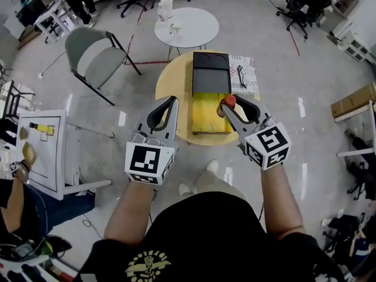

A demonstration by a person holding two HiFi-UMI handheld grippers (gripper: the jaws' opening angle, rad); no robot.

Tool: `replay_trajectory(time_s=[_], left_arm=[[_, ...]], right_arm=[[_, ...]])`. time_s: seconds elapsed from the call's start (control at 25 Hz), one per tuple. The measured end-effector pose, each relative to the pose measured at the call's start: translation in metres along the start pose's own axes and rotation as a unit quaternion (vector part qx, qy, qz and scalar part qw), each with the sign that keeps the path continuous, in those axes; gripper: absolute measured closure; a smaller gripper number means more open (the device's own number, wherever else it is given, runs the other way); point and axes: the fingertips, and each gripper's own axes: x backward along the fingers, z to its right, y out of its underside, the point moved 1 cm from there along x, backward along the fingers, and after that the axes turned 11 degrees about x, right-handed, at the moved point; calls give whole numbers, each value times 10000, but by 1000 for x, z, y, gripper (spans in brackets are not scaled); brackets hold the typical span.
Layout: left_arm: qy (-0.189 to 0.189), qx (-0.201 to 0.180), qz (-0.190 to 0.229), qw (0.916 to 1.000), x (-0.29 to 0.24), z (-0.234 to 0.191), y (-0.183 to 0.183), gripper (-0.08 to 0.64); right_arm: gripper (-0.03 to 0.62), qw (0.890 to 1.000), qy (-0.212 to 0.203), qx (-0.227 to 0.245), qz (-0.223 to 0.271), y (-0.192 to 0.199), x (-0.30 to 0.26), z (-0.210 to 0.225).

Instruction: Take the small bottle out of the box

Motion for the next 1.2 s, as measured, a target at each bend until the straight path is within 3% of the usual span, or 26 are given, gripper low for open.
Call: replay_trajectory(time_s=[0.44,1.2], left_arm=[[-62,-14,67,10000,7,-5,-5,545],[-104,29,-23,9999,5,-6,5,545]], right_arm=[[443,9999,33,96,128,-14,2,-2],[443,10000,-26,51,58,-4,-3,1]])
